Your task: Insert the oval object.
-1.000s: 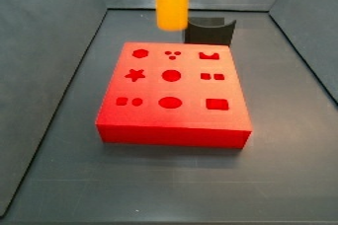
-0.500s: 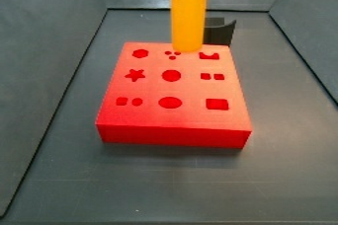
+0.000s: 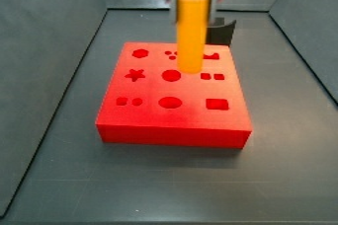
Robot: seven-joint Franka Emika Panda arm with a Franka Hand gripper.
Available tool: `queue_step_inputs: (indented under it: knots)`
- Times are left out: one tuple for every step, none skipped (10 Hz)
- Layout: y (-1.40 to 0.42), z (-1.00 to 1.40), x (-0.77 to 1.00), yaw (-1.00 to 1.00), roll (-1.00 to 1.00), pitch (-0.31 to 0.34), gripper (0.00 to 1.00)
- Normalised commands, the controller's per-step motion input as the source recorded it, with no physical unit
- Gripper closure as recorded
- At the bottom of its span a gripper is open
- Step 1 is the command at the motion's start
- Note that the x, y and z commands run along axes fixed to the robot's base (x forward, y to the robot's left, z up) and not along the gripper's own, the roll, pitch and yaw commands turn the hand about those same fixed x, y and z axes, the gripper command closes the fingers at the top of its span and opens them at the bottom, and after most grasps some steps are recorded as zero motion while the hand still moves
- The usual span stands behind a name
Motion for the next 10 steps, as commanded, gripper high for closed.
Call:
queue_step_inputs:
  knots:
    - [0.12, -0.44, -0.03, 0.14, -0.23, 0.009, 1.0]
    - [0.0, -0.49, -0.02, 0.18, -0.13, 0.027, 1.0]
    - [-0.17, -0.55, 0.0, 0.27, 0.0, 0.064, 1.0]
    - [-0.29, -0.51, 0.03, 0.23, 0.0, 0.066, 1.0]
    - [-0.3, -0.42, 0.0, 0.09, 0.07, 0.076, 1.0]
    - [-0.11, -0.35, -0.17, 0.0, 0.08, 0.077, 1.0]
    - [0.0, -0.26, -0.21, 0.0, 0.09, 0.074, 1.0]
    - [0.04, -0.11, -0.2, 0.0, 0.09, 0.047, 1.0]
    - [0.13, 0.0, -0.16, 0.0, 0.04, 0.033, 1.0]
    - [0.07, 0.0, -0.15, 0.0, 0.02, 0.027, 1.0]
